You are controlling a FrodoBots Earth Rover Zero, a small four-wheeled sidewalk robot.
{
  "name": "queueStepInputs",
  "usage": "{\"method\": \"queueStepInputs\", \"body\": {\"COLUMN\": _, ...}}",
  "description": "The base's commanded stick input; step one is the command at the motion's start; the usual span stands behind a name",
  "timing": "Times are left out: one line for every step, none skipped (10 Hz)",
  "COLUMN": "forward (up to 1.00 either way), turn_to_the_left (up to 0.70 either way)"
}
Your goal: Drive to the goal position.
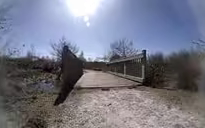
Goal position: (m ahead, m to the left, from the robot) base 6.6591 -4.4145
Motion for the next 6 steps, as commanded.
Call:
{"method": "queueStepInputs", "body": {"forward": 0.50, "turn_to_the_left": 0.00}}
{"method": "queueStepInputs", "body": {"forward": 0.50, "turn_to_the_left": 0.00}}
{"method": "queueStepInputs", "body": {"forward": 0.50, "turn_to_the_left": 0.00}}
{"method": "queueStepInputs", "body": {"forward": 0.50, "turn_to_the_left": 0.00}}
{"method": "queueStepInputs", "body": {"forward": 0.50, "turn_to_the_left": 0.00}}
{"method": "queueStepInputs", "body": {"forward": 0.50, "turn_to_the_left": 0.00}}
